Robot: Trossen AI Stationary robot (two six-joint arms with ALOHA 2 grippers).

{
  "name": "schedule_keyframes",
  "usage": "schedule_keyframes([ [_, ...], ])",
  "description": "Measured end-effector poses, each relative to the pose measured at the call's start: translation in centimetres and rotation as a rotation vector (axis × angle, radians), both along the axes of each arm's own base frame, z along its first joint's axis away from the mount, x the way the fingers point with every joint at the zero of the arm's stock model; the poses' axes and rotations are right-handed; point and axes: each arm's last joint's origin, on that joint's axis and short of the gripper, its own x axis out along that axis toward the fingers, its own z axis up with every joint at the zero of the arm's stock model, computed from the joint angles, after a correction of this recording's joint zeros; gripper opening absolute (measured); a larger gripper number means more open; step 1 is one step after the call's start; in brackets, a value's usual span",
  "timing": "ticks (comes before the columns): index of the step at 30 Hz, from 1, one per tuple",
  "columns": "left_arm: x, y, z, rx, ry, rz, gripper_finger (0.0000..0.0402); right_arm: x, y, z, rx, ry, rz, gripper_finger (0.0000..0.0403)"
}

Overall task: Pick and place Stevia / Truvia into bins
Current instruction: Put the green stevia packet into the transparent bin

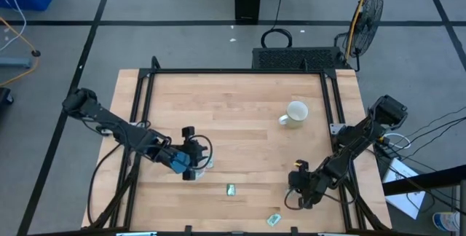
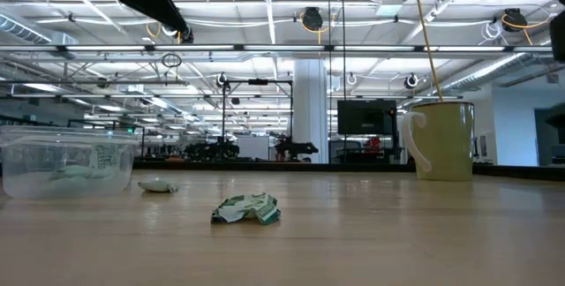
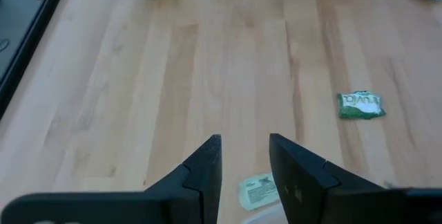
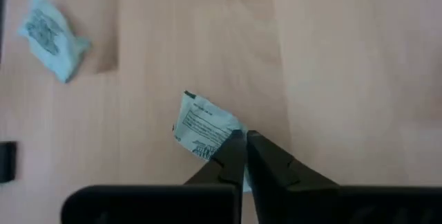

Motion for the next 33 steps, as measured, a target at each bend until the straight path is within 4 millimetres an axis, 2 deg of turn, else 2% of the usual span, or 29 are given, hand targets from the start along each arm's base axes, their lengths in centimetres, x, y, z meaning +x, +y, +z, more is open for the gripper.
schedule_keyframes([
  [2,0.2,0.4,0.0,-0.003,-0.001,0.021,0.0127,0.7,-0.4,0.5,-0.078,-0.111,0.011,0.0003],
  [6,0.7,1.3,0.1,-0.051,-0.026,0.099,0.0127,3.1,-2.0,1.9,-0.347,-0.376,-0.042,0.0002],
  [9,1.5,2.0,0.5,-0.149,-0.079,0.146,0.0127,5.5,-3.5,2.9,-0.486,-0.485,0.038,0.0001],
  [12,2.4,2.6,0.6,-0.230,-0.109,0.127,0.0127,8.0,-5.2,4.0,-0.616,-0.611,0.101,0.0001],
  [15,3.2,2.9,0.3,-0.240,-0.105,0.070,0.0127,9.6,-6.9,5.3,-0.680,-0.714,0.137,0.0001],
  [19,4.9,3.5,-0.5,-0.238,-0.138,0.058,0.0127,10.6,-8.7,5.9,-0.761,-0.757,0.163,0.0001],
  [23,6.2,4.5,-0.9,-0.210,-0.188,0.062,0.0127,10.9,-10.0,5.7,-0.763,-0.734,0.183,0.0001],
  [30,8.1,6.0,-1.1,-0.265,-0.270,-0.014,0.0127,11.2,-11.1,5.8,-0.781,-0.722,0.152,0.0000],
  [33,9.4,6.5,-2.2,-0.261,-0.297,-0.036,0.0127,11.4,-11.4,5.8,-0.756,-0.741,0.169,0.0000],
])
